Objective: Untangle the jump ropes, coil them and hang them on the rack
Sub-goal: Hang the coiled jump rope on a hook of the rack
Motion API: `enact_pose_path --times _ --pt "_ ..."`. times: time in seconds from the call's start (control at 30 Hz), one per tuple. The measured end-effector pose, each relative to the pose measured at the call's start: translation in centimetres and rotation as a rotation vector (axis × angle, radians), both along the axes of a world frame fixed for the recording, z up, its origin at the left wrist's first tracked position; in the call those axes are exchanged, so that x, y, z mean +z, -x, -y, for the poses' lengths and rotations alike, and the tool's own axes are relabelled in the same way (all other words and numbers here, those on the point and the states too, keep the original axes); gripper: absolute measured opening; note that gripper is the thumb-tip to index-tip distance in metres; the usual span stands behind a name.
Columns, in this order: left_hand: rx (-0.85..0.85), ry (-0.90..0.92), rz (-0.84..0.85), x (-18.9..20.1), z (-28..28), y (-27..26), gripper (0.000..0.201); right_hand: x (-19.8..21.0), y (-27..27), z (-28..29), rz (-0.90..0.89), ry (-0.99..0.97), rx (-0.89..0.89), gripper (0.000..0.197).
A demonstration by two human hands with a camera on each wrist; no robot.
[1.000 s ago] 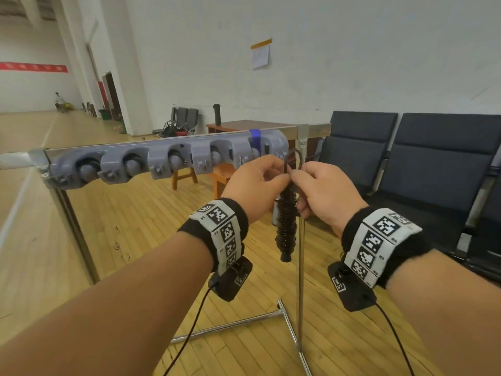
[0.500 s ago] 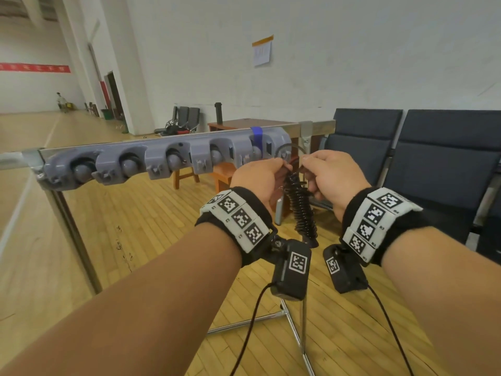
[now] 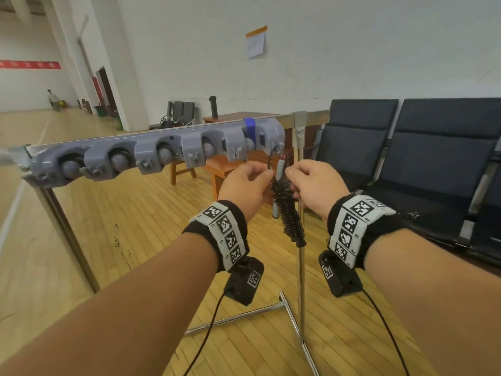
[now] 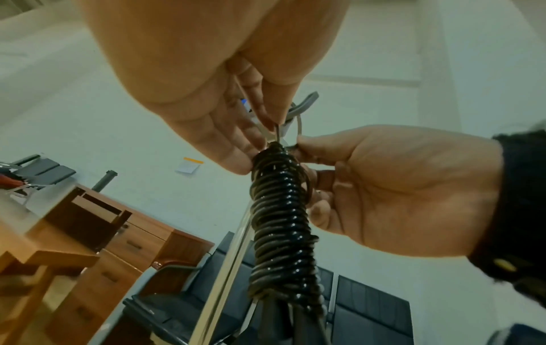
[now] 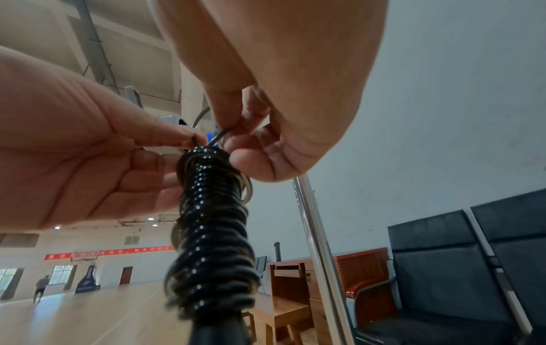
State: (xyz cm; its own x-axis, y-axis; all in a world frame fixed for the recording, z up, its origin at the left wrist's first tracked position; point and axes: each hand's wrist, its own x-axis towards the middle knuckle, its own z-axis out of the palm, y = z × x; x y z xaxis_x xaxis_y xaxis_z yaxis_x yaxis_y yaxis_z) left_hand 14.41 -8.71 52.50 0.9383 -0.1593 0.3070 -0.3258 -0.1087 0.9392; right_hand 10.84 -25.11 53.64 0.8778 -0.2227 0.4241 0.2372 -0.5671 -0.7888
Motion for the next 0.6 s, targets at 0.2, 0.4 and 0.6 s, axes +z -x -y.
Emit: enact_pose_path --times 0.2,0.4,0.6 --pt "0.021 -0.205 -0.071 0.6 -3.2 5.5 0.005 0.4 6.4 0.3 -0.168 0.164 0.037 0.015" --pt "-0.227 -0.685 0.044 -1.6 -7.0 16.2 0.008 -1.1 16.3 -1.0 -0.333 0.499 0.084 0.019" --pt "-0.498 -1.107 0.108 -7.4 -9.4 23.4 0.010 -6.8 23.2 -2.9 -0.520 0.668 0.168 0.021"
